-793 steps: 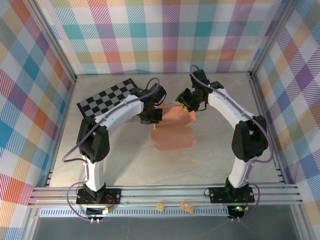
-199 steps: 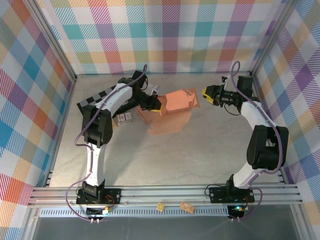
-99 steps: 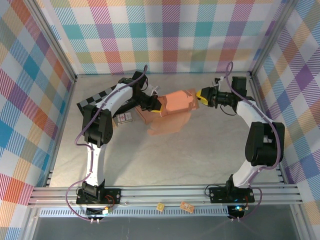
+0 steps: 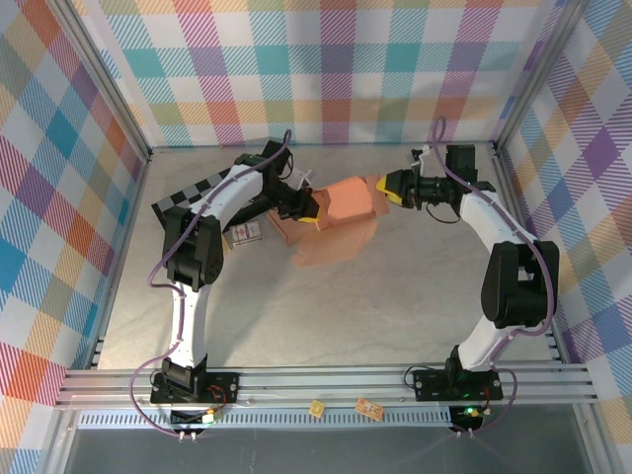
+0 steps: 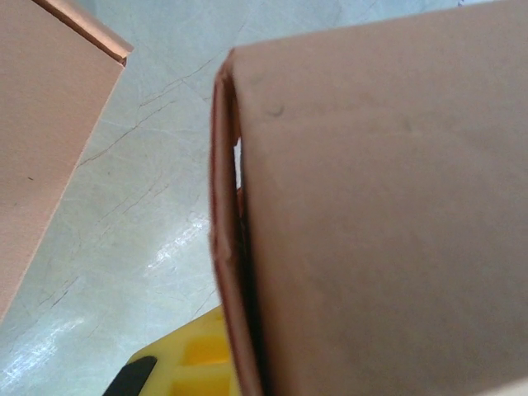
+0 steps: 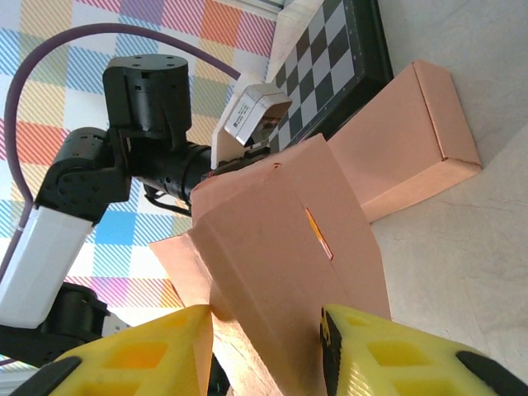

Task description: Fold the paper box

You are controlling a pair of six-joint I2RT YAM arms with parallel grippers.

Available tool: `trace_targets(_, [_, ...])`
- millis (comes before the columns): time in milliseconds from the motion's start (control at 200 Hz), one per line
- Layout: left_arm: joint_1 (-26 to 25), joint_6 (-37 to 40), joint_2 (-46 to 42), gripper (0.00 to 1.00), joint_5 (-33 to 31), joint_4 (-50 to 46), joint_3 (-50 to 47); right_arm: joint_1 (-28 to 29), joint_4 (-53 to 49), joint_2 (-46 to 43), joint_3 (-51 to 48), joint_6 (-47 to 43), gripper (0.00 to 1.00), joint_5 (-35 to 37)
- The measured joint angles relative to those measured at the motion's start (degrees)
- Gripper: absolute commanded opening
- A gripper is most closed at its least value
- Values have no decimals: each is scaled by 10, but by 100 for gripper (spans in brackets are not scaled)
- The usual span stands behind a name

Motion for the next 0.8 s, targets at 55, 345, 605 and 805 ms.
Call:
trace_targets(55, [-1,-2,0,0,-3,0,0,4,-13,0,8,-11,41,8])
trace_targets(345, [-11,-16,0,0,-30,1,0,38,-109,0,52,-85,43,90])
trace_targets(605, [-14,-27,0,0,-49,13,0,72,-176,-1,71,-142,43,222])
trace_targets(805, [-15,-29,0,0,-61,13,0,106,-199,-4,71,-169,41,320])
